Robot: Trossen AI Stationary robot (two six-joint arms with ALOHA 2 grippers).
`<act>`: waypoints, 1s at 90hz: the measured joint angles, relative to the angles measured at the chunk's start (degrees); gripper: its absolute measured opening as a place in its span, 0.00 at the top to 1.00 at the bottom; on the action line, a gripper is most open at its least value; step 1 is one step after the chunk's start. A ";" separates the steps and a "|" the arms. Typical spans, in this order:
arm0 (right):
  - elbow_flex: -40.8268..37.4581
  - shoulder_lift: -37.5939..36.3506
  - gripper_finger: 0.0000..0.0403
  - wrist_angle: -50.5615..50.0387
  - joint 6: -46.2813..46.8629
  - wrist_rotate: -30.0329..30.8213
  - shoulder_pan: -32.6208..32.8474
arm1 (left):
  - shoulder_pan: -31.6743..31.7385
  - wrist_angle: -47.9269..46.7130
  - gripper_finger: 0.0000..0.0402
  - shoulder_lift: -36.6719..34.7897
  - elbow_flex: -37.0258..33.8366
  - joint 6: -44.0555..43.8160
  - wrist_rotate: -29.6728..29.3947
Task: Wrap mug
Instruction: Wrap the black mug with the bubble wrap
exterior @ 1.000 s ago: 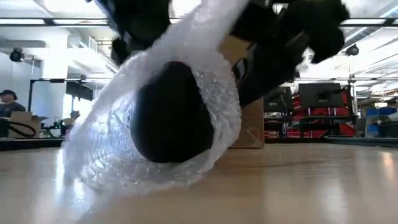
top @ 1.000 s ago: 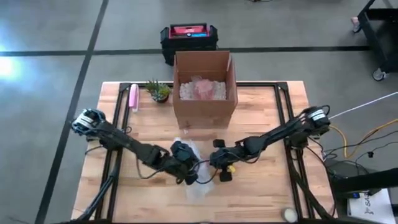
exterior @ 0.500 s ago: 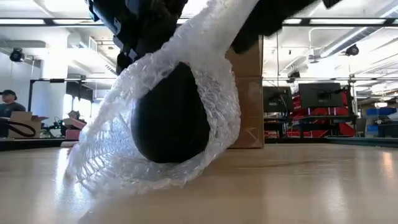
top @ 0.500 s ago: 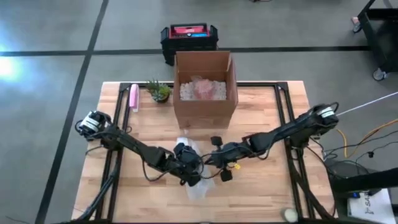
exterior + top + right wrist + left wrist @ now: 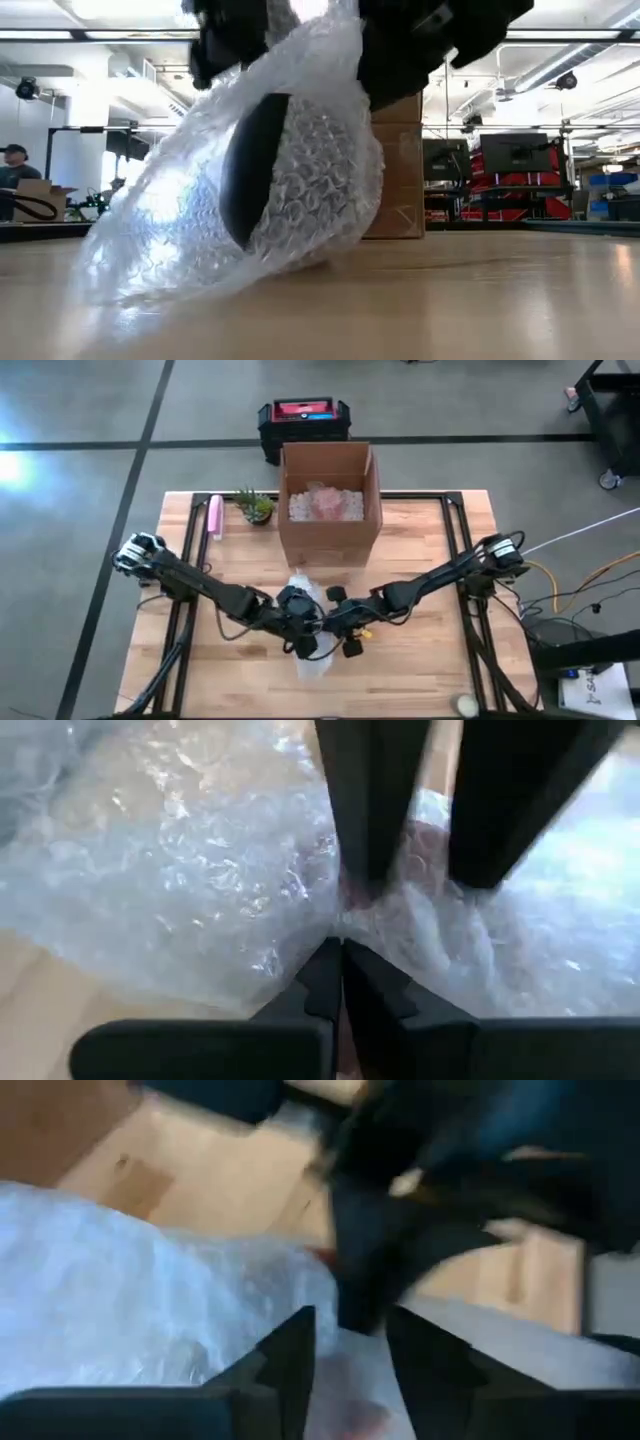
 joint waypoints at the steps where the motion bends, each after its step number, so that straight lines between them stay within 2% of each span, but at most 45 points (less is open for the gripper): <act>1: 0.04 0.00 1.00 -0.11 -0.01 0.06 0.00 | -0.08 -0.80 0.66 -0.16 0.35 -0.01 0.01; 19: 0.21 0.02 1.00 -0.12 0.01 0.12 0.00 | -1.83 -9.26 0.63 -1.19 3.79 -1.12 -0.69; 31: 0.21 0.02 1.00 -0.12 0.01 0.07 0.00 | -2.80 -9.52 0.67 -1.08 -0.52 -5.43 -0.33; 45: 0.21 0.02 1.00 -0.02 0.01 0.10 0.00 | -2.72 1.08 0.73 -1.08 -7.10 -6.88 -2.63; 68: 0.19 0.04 1.00 0.13 -0.06 0.07 0.00 | -1.00 19.71 0.83 -1.14 -16.00 -2.60 -4.60; 79: 0.77 -0.40 1.00 -0.87 -0.72 0.74 0.00 | -0.87 23.23 0.86 -1.23 -18.94 -3.06 -4.70; 90: 3.67 -2.41 1.00 -7.71 -2.82 1.32 0.00 | -0.88 24.39 0.88 -1.21 -19.99 -4.07 -4.68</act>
